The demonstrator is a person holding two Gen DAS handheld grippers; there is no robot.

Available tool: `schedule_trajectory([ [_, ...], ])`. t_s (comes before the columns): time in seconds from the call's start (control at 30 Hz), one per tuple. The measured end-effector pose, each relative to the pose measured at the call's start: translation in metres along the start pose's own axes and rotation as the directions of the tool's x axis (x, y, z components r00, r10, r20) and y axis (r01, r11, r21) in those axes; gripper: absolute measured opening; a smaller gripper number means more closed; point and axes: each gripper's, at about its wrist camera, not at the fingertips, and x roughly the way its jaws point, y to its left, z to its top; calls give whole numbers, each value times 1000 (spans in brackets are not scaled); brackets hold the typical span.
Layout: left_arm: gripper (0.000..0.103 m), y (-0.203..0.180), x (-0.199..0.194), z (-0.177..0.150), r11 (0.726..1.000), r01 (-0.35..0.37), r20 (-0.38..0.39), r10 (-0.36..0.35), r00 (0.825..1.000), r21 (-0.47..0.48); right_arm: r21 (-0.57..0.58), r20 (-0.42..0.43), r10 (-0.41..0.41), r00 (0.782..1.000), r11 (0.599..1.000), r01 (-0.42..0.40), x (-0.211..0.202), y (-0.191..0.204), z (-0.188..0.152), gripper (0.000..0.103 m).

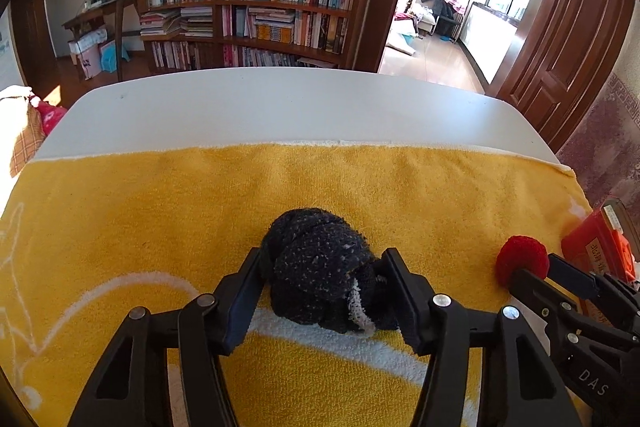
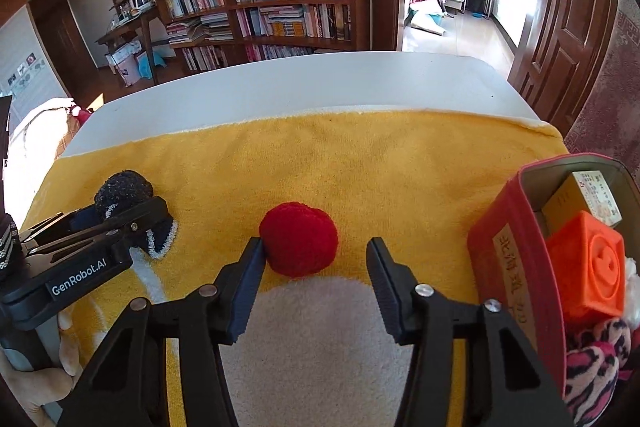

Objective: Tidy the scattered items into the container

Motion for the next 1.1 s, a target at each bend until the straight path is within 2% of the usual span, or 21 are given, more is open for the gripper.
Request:
schedule_trajectory([
  [0.1, 58, -3, -7, 0, 1000, -24, 27, 23, 999, 20, -30, -6, 12, 1000, 999, -12, 3, 8, -2, 37],
  [0.23, 56, -2, -15, -1, 999, -42, 50, 40, 998, 32, -69, 4, -13, 1000, 998, 13, 0, 16, -7, 35],
  [0.6, 56, -9, -47, -5, 995, -76, 114, 69, 991, 58, -45, 57, 6, 998, 999, -3, -36, 14, -7, 34],
  [1.1, 56, -48, -116, -14, 991, -70, 221, 43, 974, 114, -27, 183, 31, 983, 999, -26, -109, 5, -10, 34],
])
